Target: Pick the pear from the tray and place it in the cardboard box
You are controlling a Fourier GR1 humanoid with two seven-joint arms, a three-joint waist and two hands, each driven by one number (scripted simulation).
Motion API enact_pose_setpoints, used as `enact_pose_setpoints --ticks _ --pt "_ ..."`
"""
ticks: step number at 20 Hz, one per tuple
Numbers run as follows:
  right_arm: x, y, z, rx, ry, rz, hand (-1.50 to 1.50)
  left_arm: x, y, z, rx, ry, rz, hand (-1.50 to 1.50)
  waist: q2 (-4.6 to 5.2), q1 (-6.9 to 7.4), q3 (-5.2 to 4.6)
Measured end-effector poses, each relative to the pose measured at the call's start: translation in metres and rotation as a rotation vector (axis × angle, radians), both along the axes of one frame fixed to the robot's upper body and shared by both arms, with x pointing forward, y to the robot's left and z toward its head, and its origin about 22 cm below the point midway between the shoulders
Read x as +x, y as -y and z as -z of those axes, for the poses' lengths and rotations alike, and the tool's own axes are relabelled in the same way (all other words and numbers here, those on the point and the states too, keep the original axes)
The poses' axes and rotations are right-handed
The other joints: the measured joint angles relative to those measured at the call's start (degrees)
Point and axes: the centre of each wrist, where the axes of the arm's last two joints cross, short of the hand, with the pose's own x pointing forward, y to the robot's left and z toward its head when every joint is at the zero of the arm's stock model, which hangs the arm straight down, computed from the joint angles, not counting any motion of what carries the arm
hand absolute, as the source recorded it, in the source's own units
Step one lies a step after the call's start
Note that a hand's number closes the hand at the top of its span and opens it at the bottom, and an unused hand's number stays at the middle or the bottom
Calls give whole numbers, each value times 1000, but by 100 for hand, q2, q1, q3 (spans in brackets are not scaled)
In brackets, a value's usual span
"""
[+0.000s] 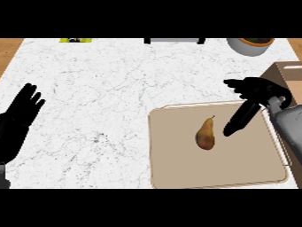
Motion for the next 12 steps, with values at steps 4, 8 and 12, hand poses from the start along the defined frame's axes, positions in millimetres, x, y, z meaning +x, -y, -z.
enact_pose_setpoints --ticks 4,8,12 --pt "3 -4 5 2 -6 -12 -150 0 3 -5 -4 4 3 0 0 4 0" --pt "0 -13 11 4 7 -22 -150 -4 0 -3 2 6 1 0 -1 1 1" --pt "3 -23 16 -7 26 -27 -150 -4 2 0 3 1 2 0 1 3 1"
